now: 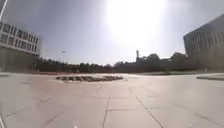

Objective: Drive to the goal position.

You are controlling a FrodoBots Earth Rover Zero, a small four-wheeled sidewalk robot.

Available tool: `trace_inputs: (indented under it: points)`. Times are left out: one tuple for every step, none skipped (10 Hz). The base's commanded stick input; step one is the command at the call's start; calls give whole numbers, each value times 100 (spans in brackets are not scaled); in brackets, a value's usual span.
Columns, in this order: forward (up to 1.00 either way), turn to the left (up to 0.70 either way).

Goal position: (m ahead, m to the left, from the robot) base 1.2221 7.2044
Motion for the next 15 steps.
trace_inputs:
  points:
    - [70,0]
    - [70,0]
    - [70,0]
    - [70,1]
    - [70,1]
    - [70,0]
    - [70,0]
    - [70,0]
    - [70,0]
    - [70,2]
    - [70,3]
    - [70,23]
    - [70,32]
    - [70,35]
    - [70,34]
